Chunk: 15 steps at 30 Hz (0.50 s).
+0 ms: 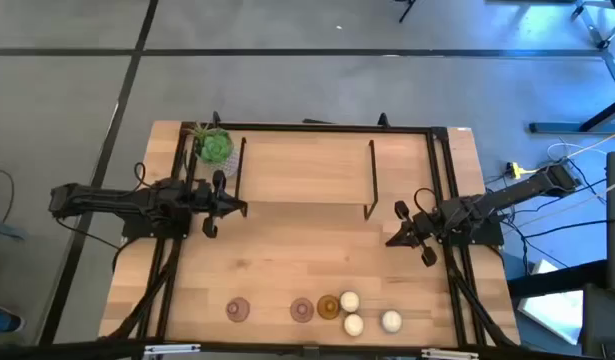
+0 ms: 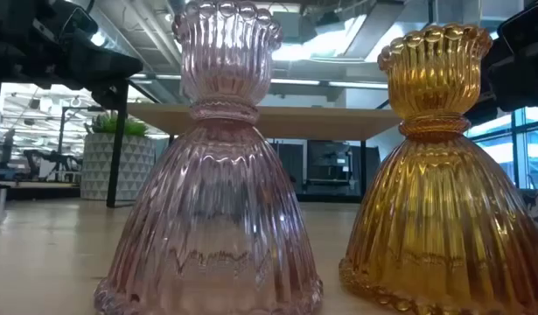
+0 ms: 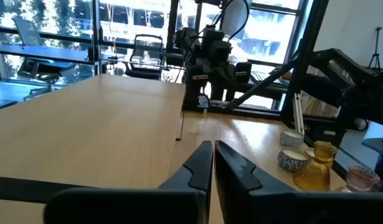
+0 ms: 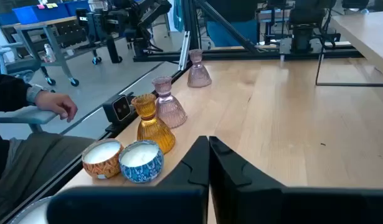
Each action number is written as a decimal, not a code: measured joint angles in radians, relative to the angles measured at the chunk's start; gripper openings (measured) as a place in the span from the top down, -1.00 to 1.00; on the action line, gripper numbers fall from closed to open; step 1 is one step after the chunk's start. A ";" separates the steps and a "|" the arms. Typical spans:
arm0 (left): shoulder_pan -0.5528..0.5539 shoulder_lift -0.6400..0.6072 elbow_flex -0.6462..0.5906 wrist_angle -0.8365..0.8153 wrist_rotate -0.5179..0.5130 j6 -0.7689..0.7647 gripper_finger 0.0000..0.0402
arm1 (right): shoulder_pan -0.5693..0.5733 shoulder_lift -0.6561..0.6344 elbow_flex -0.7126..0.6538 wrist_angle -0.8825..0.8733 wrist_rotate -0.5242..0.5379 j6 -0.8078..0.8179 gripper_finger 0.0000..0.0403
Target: Pick & Place candle stick holders
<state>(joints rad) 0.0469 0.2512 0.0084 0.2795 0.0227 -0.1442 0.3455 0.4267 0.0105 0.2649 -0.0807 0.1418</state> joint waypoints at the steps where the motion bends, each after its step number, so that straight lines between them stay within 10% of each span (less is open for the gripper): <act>1: 0.000 0.000 0.000 0.000 0.000 0.000 0.95 | 0.000 0.000 0.000 0.000 0.000 0.000 0.99; 15: 0.000 0.000 0.000 0.000 0.000 0.000 0.96 | 0.000 0.000 0.000 0.000 0.000 0.000 0.99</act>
<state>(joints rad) 0.0470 0.2512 0.0085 0.2795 0.0224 -0.1443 0.3458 0.4267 0.0101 0.2653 -0.0809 0.1419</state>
